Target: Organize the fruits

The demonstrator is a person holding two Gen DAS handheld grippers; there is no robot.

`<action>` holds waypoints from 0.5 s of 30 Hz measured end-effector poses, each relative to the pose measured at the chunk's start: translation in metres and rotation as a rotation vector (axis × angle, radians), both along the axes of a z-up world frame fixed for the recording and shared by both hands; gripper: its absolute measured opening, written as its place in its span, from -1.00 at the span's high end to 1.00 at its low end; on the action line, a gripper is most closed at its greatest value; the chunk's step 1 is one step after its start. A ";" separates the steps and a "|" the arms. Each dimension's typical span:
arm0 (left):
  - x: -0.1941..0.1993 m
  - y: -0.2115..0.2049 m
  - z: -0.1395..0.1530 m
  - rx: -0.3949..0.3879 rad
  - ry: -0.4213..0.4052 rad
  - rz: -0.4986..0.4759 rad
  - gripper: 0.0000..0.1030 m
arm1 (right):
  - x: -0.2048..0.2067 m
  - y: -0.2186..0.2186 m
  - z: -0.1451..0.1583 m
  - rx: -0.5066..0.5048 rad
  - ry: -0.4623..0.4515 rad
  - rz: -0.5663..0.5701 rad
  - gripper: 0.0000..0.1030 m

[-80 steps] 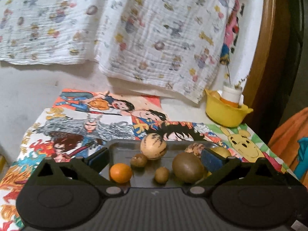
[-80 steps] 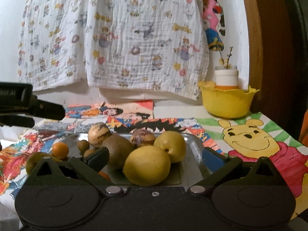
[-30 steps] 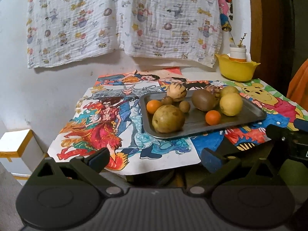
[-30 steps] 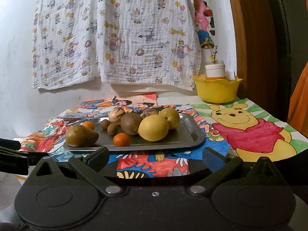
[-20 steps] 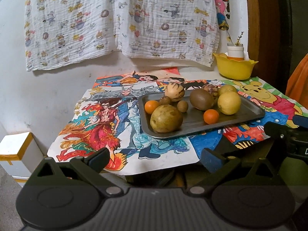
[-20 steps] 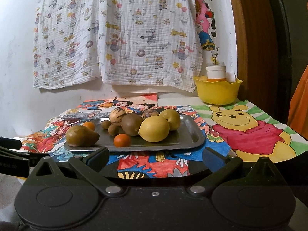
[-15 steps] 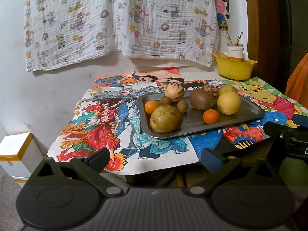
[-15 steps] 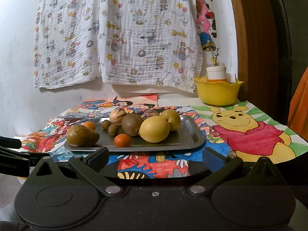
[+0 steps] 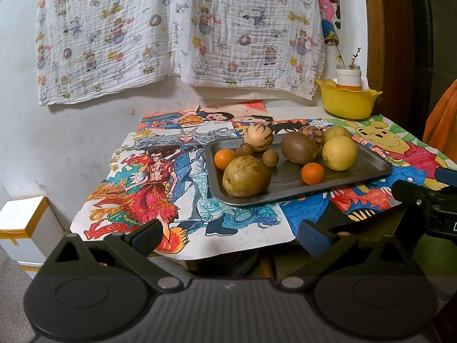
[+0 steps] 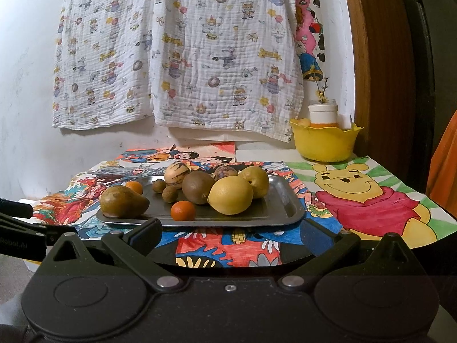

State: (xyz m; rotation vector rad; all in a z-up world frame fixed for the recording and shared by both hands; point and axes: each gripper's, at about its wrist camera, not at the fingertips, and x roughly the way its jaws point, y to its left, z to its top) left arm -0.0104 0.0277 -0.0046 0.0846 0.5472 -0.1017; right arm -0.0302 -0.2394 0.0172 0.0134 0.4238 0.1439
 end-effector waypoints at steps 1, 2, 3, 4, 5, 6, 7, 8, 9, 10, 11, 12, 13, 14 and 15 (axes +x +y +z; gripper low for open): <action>0.000 0.000 0.000 -0.002 0.001 -0.001 -0.99 | 0.000 0.000 0.000 -0.001 0.000 0.000 -0.99; 0.000 0.000 0.000 -0.002 0.001 0.000 -0.99 | 0.000 0.000 0.000 -0.001 0.000 0.003 -0.99; 0.000 0.001 0.000 -0.001 0.000 -0.001 -0.99 | -0.001 0.000 0.000 -0.002 0.000 0.006 -0.99; 0.000 0.001 0.000 -0.001 0.000 -0.002 -0.99 | -0.001 -0.001 0.000 -0.003 0.000 0.009 -0.99; 0.000 0.001 0.000 -0.001 0.000 -0.003 -0.99 | -0.001 -0.001 0.000 -0.003 -0.001 0.008 -0.99; 0.000 0.001 0.000 0.000 0.000 -0.004 -0.99 | -0.001 -0.001 0.000 -0.004 -0.001 0.008 -0.99; 0.000 0.000 0.000 0.000 0.000 -0.002 -0.99 | -0.001 -0.001 0.000 -0.003 0.000 0.007 -0.99; 0.000 0.000 0.000 0.000 0.000 -0.002 -0.99 | -0.001 -0.001 0.000 -0.003 0.000 0.008 -0.99; 0.000 0.000 0.000 -0.001 0.000 -0.002 -0.99 | -0.001 -0.001 0.000 -0.003 0.000 0.007 -0.99; 0.000 0.001 0.000 -0.001 0.000 -0.003 -0.99 | -0.001 -0.001 0.000 -0.003 0.000 0.007 -0.99; 0.000 0.001 0.000 -0.001 0.000 -0.002 -0.99 | -0.001 -0.001 0.000 -0.003 -0.001 0.008 -0.99; 0.000 0.001 0.000 -0.001 0.000 -0.002 -0.99 | -0.001 -0.001 0.000 -0.004 -0.001 0.008 -0.99; 0.000 0.001 0.000 -0.001 0.000 -0.002 -0.99 | -0.001 -0.001 0.000 -0.005 -0.002 0.008 -0.99; 0.000 0.001 0.000 0.000 0.000 -0.002 -0.99 | -0.001 -0.001 -0.001 -0.005 -0.001 0.009 -0.99; 0.000 0.001 0.000 0.000 0.000 -0.002 -0.99 | -0.001 -0.001 -0.001 -0.005 -0.001 0.010 -0.99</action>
